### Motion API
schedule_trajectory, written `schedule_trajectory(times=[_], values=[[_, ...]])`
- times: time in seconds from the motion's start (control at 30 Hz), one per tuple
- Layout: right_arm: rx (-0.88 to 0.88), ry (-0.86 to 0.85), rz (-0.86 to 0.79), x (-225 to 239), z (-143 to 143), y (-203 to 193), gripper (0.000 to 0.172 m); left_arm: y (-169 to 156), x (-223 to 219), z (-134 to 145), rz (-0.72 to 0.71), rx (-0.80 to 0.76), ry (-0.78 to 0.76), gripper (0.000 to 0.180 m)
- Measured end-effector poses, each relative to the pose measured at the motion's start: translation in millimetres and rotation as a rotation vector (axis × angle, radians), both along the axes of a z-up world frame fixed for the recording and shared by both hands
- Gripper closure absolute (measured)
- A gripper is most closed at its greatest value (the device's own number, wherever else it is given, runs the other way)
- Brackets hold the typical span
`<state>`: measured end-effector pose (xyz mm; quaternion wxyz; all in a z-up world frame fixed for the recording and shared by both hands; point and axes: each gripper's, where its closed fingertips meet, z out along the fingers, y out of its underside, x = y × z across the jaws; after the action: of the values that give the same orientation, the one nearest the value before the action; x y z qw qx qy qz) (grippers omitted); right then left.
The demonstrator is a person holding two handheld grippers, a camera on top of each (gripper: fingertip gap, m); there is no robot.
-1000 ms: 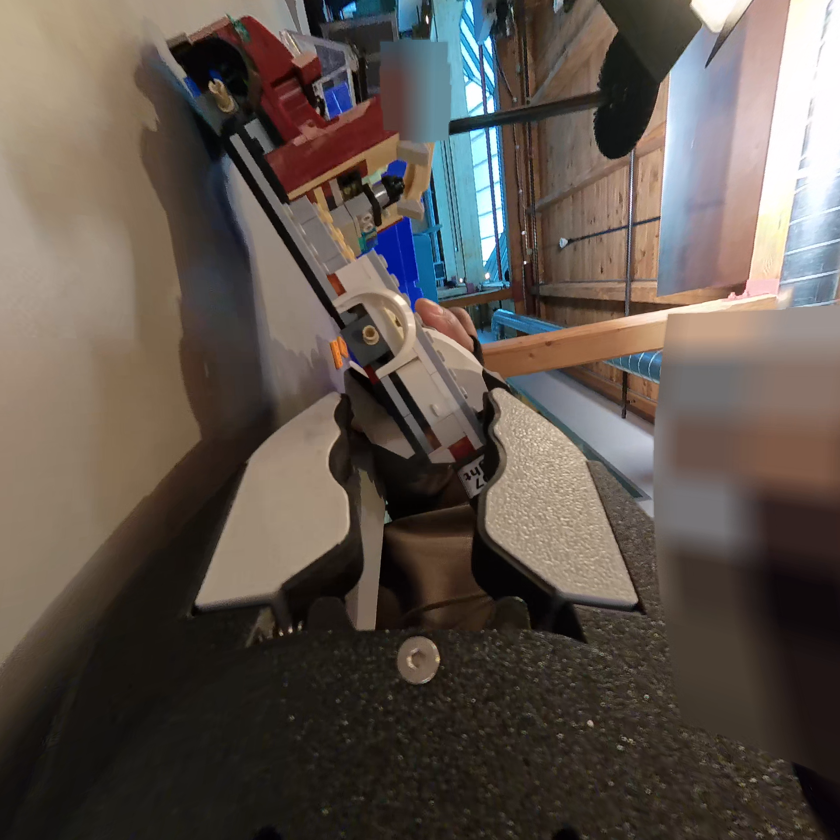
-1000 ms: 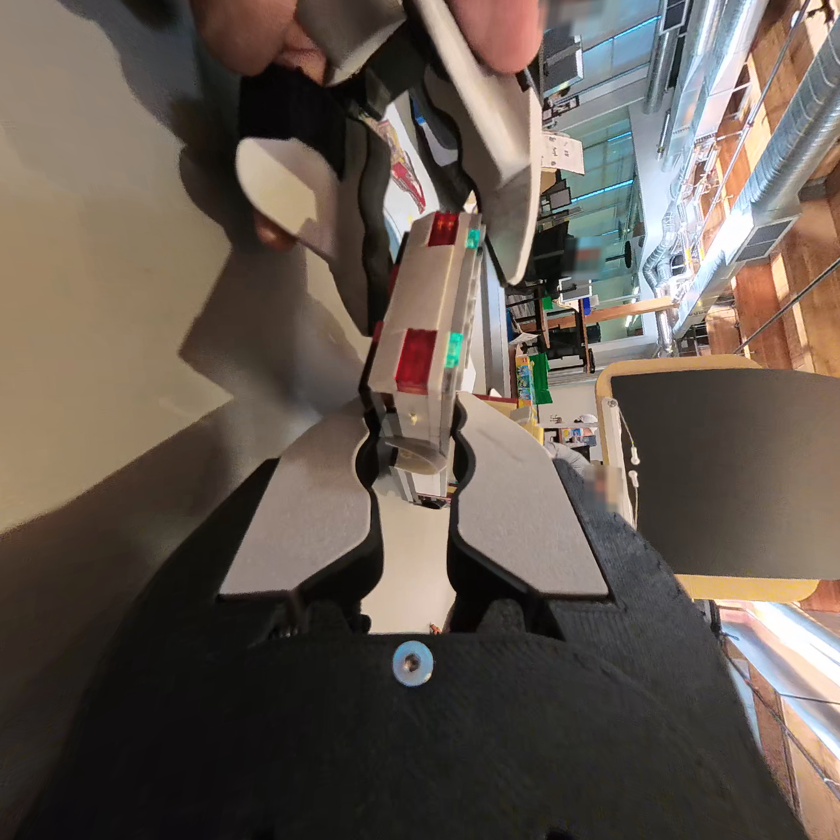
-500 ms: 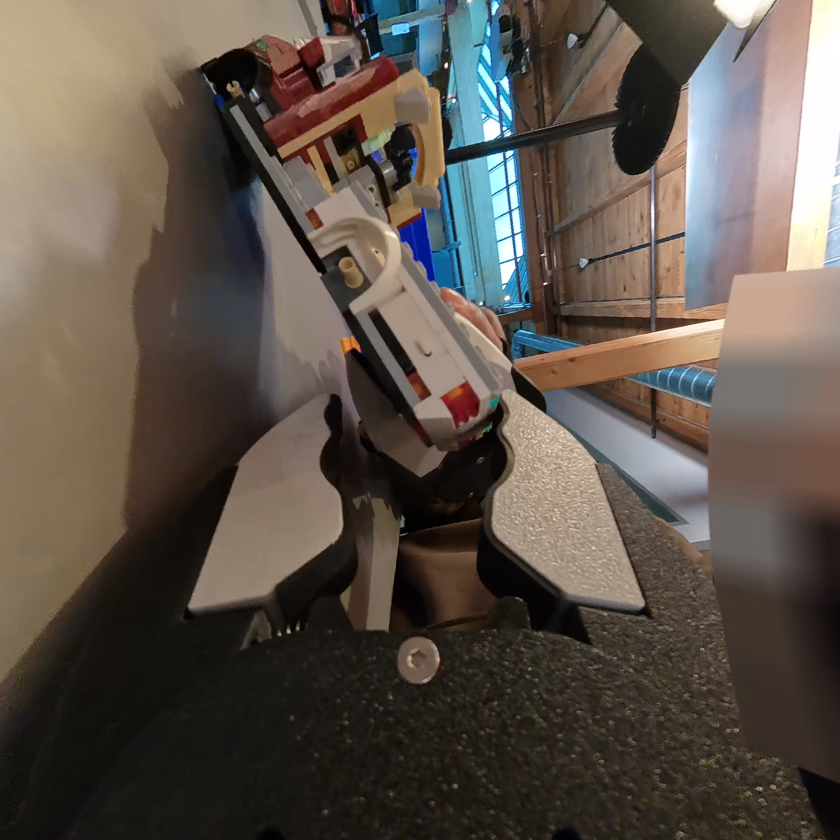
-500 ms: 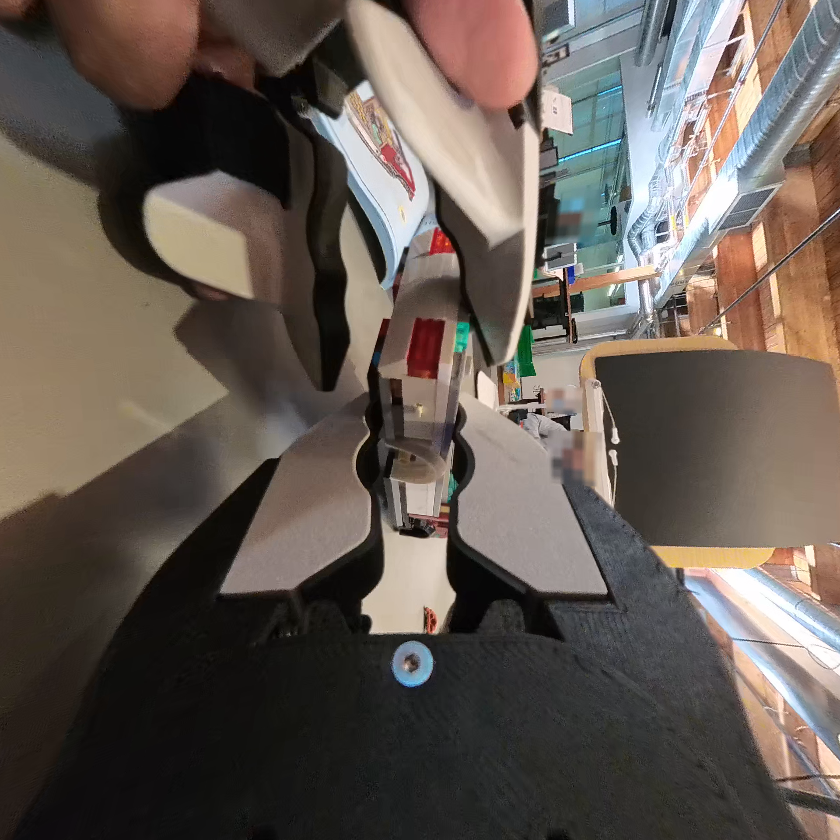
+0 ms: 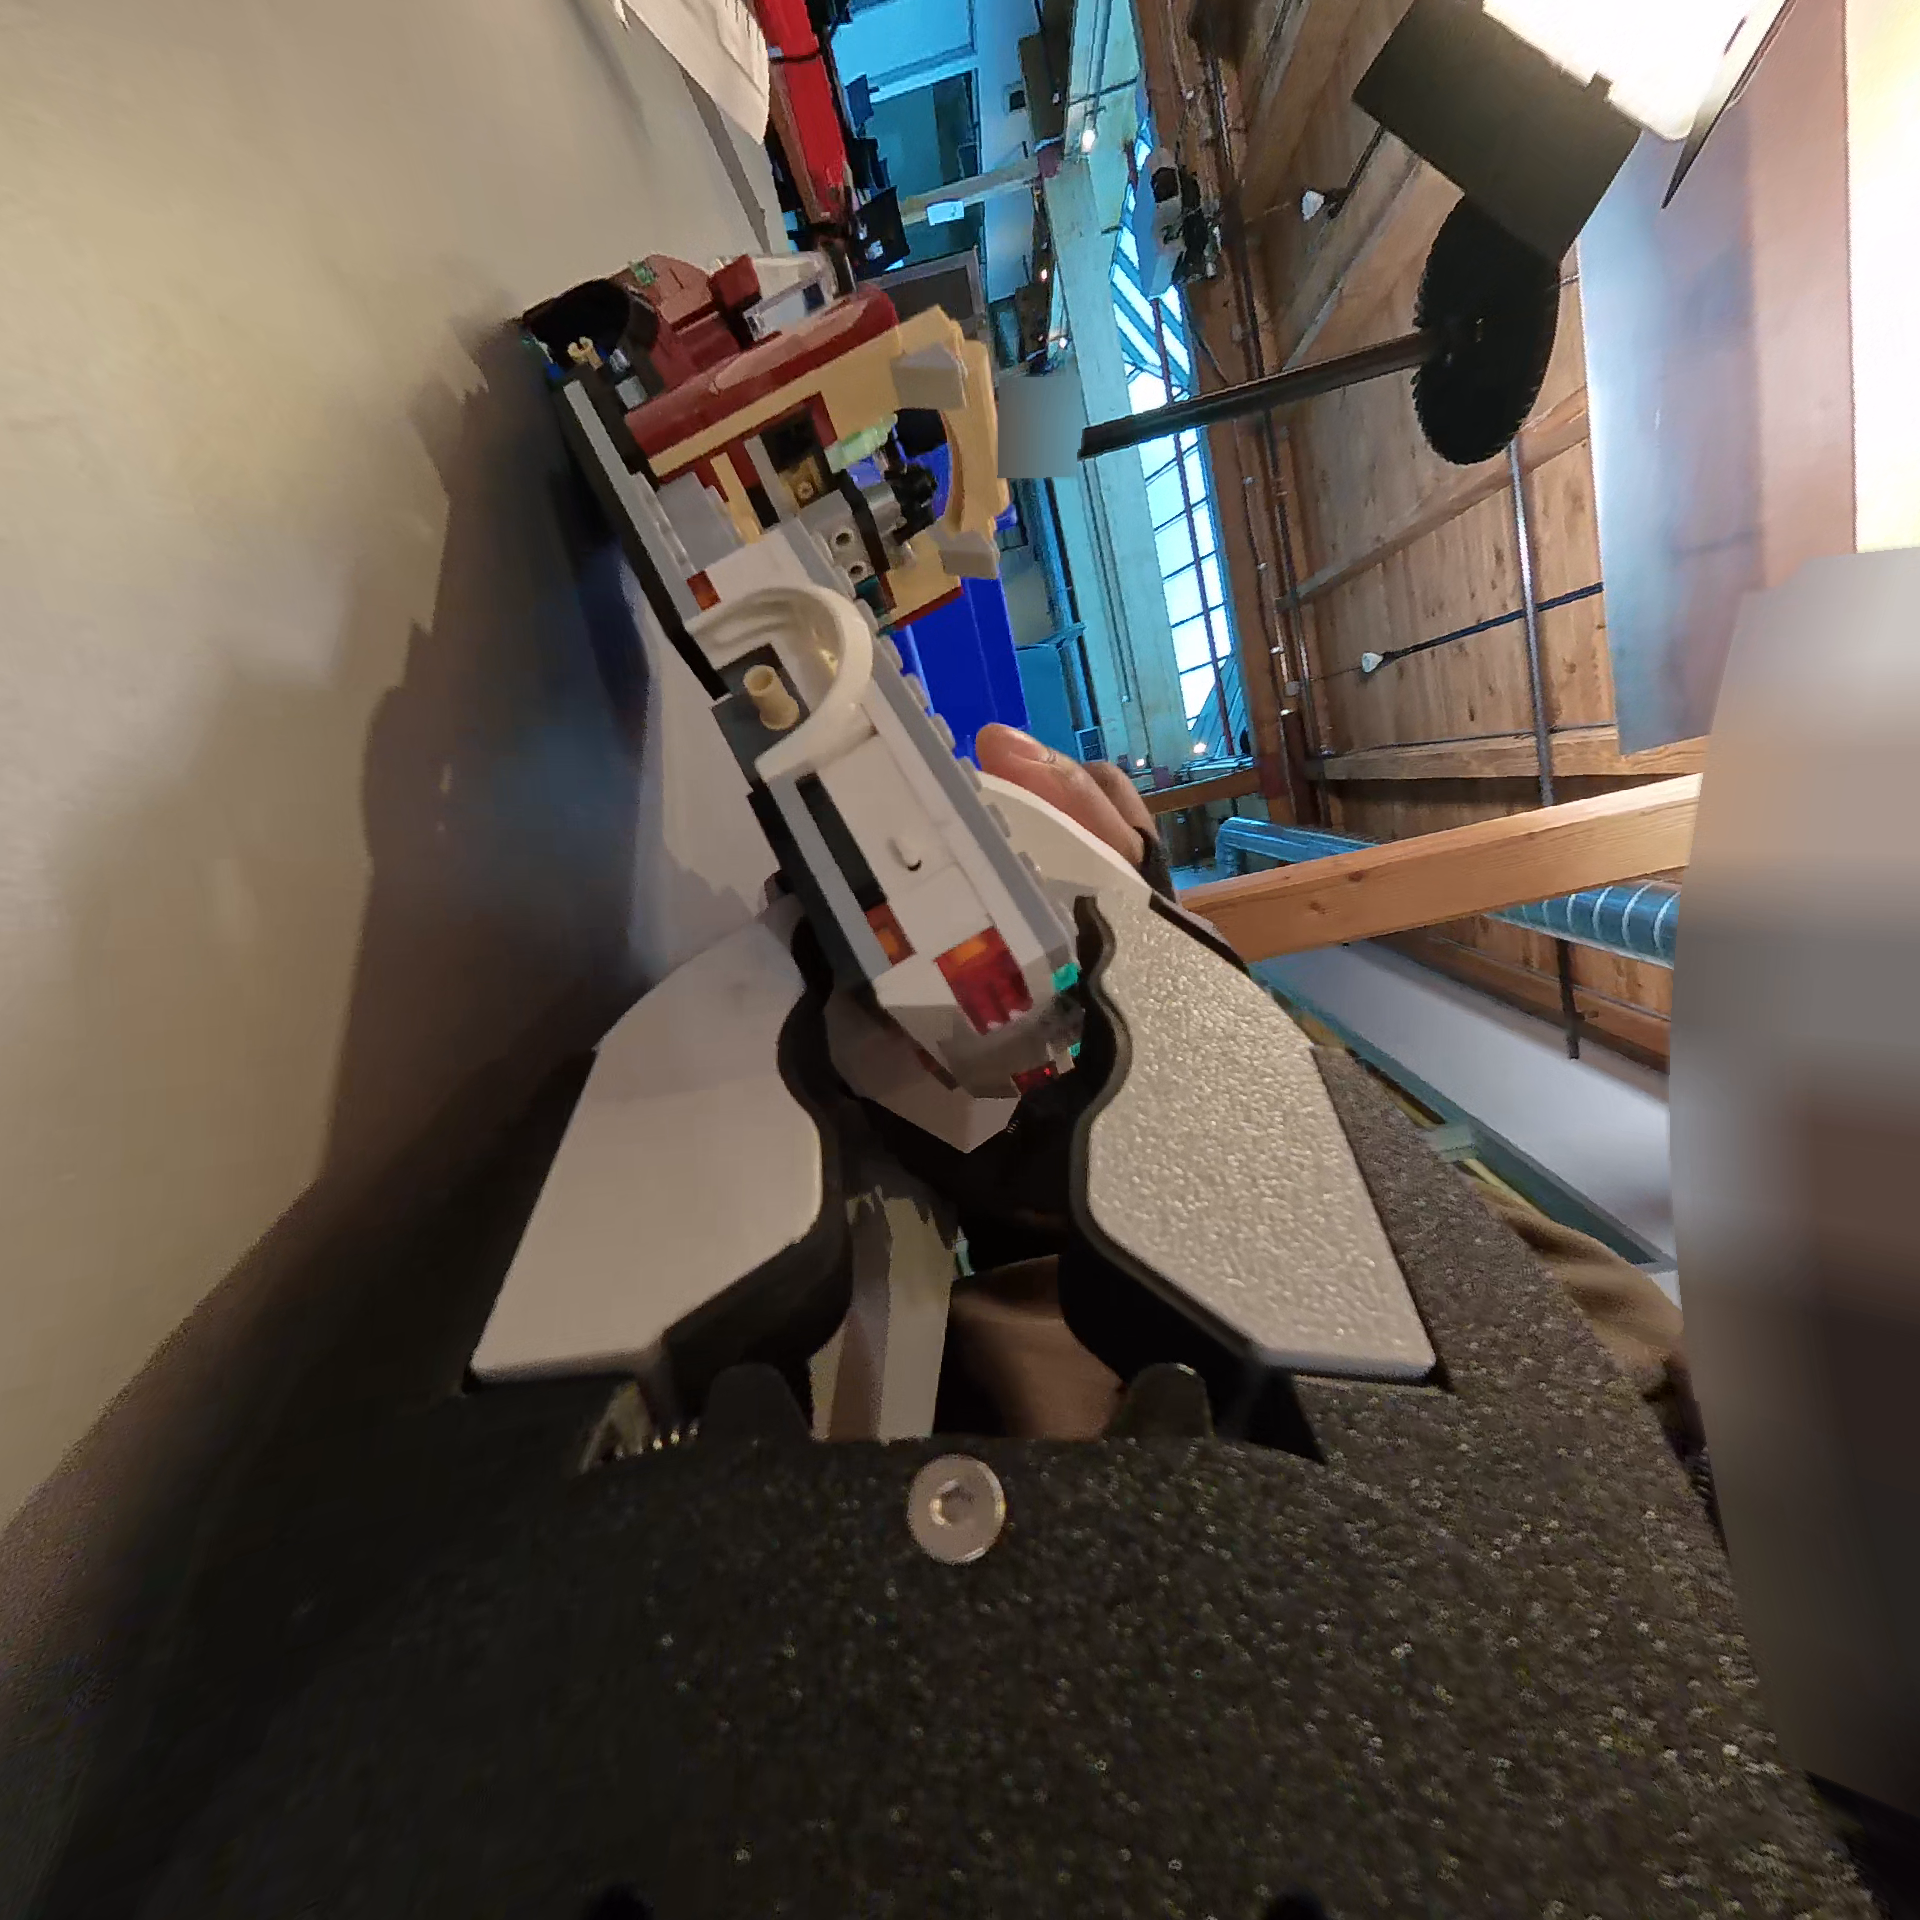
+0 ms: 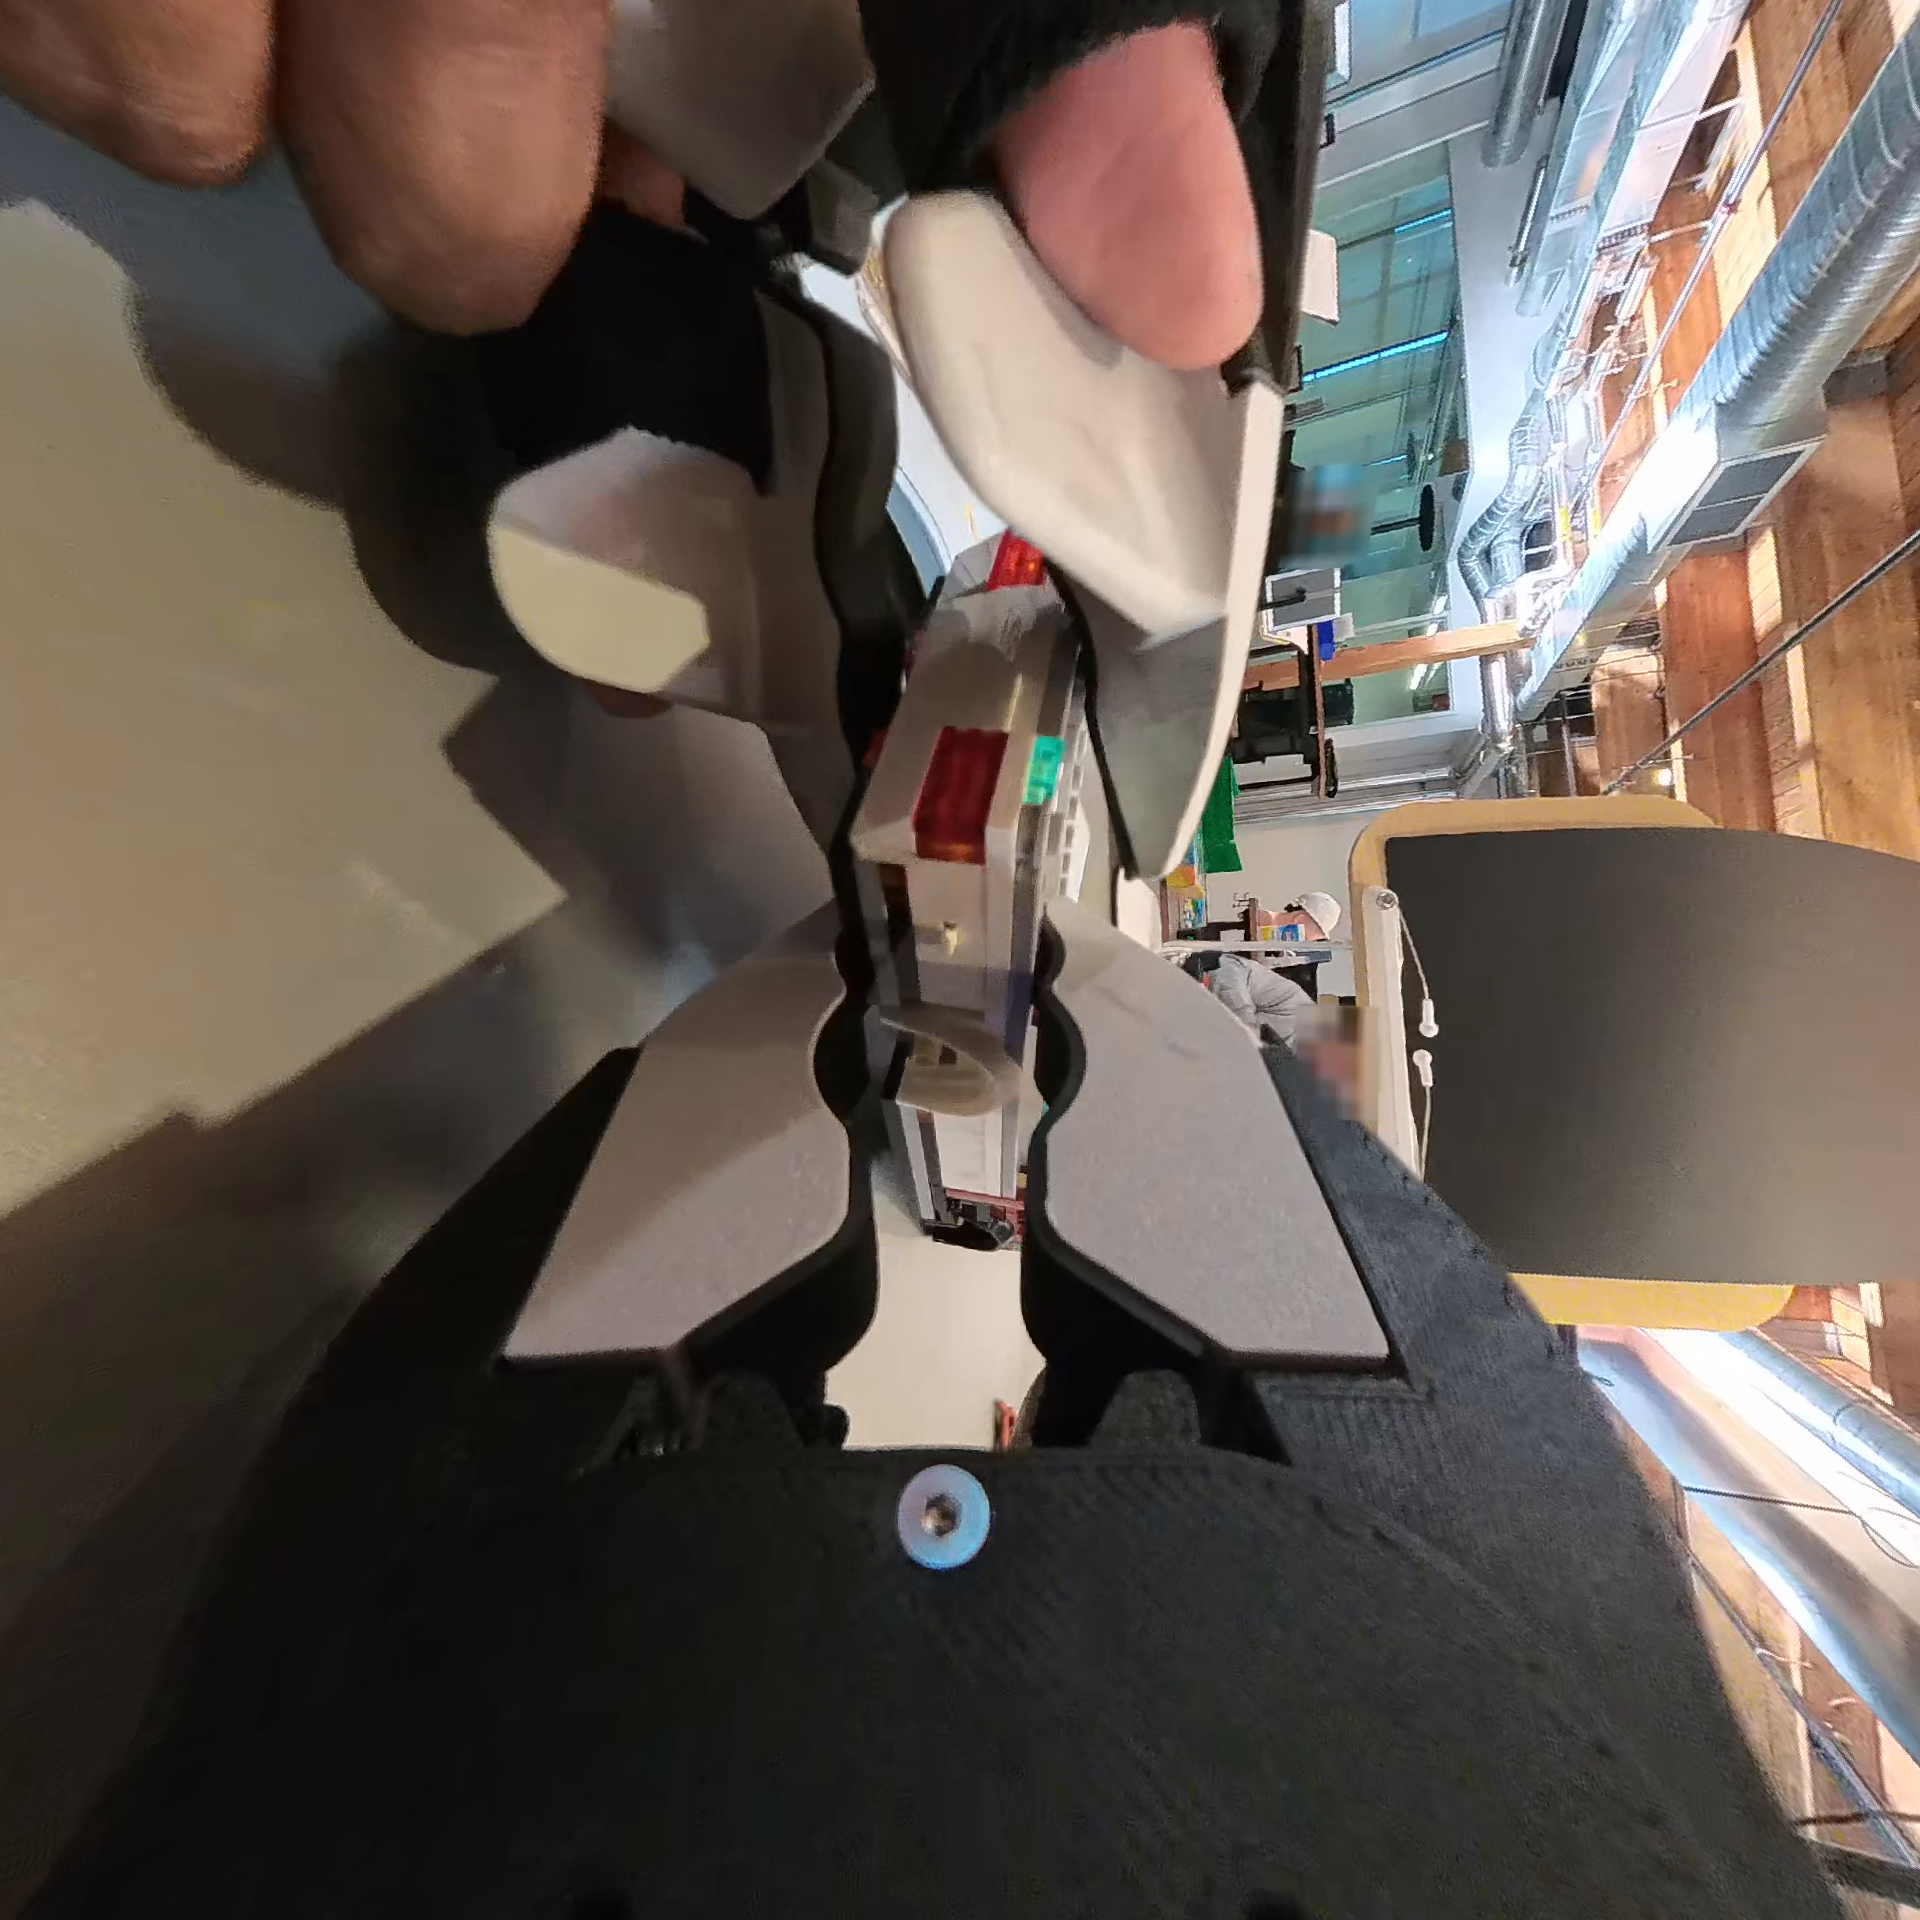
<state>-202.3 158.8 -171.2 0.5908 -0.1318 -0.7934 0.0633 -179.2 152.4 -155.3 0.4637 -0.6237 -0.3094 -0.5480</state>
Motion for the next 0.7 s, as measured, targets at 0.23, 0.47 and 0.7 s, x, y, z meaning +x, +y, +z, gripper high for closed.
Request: schedule_trajectory(times=[0.23,0.47,0.7], values=[[0.015,0.005,-0.015,-1,-1,0,0.144,-3,6,-7,-0.040,-0.055,0.064,0.125],[0.027,0.012,-0.017,-2,-2,0,0.144,-5,11,-7,-0.074,-0.050,-0.024,0.129],[-0.040,-0.083,-0.044,3,-7,10,0.133,-6,-3,-6,-0.019,-0.038,-0.054,0.143]])
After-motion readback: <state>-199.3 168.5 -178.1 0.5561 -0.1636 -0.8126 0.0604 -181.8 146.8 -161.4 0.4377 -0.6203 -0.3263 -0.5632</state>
